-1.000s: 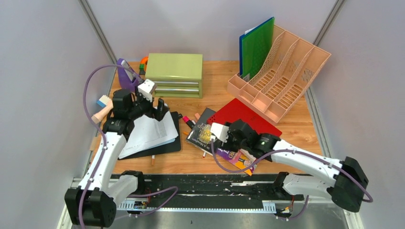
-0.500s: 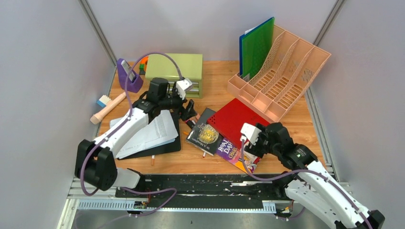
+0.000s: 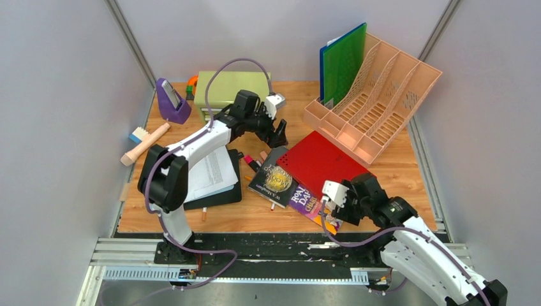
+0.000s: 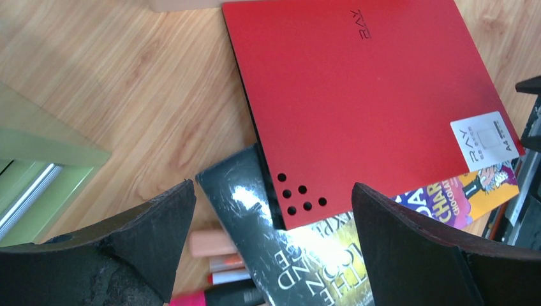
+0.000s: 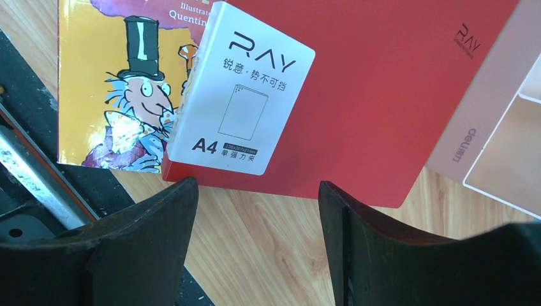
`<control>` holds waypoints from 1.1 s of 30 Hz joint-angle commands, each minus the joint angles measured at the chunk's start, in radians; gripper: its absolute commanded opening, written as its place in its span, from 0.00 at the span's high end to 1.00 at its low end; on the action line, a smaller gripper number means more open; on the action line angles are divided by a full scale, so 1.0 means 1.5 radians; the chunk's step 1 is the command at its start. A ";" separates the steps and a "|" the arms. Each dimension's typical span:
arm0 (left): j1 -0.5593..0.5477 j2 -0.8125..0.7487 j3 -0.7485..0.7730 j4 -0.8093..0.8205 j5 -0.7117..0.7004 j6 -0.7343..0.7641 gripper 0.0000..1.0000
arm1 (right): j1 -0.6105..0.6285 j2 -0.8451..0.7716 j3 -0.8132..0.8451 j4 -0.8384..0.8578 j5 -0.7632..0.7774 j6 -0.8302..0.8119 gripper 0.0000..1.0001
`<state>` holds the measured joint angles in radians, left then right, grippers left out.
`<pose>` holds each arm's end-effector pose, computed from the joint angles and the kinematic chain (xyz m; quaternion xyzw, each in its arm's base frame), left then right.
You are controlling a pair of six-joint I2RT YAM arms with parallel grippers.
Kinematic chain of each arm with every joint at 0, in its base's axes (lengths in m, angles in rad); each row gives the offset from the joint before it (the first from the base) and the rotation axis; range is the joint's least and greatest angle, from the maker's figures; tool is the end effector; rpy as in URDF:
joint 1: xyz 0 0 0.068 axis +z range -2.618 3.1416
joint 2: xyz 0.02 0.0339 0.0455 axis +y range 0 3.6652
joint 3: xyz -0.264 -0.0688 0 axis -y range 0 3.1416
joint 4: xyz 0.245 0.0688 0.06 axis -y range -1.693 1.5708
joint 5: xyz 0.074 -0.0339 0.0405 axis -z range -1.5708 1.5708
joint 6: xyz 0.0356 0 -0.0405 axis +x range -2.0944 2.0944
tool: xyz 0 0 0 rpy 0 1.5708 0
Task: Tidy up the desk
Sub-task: Pick up the folder from the center of the board.
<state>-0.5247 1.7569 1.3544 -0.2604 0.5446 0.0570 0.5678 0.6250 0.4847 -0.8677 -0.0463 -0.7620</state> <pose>0.3370 -0.2164 0.2679 0.3612 0.7954 -0.3330 0.3549 0.0964 0.0634 0.2005 -0.5976 0.7519 -0.0048 0.2785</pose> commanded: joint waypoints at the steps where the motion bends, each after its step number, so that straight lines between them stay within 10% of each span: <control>1: -0.012 0.042 0.054 0.000 0.007 -0.043 0.00 | -0.003 0.011 -0.004 0.012 -0.014 -0.013 0.30; 33: -0.046 0.182 0.099 0.029 0.031 -0.129 0.00 | -0.009 -0.001 0.020 -0.061 0.056 -0.032 0.33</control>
<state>-0.5785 2.0182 1.4506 -0.2424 0.5686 -0.1265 0.5610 0.6411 0.5091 -0.9382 -0.0021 -0.7914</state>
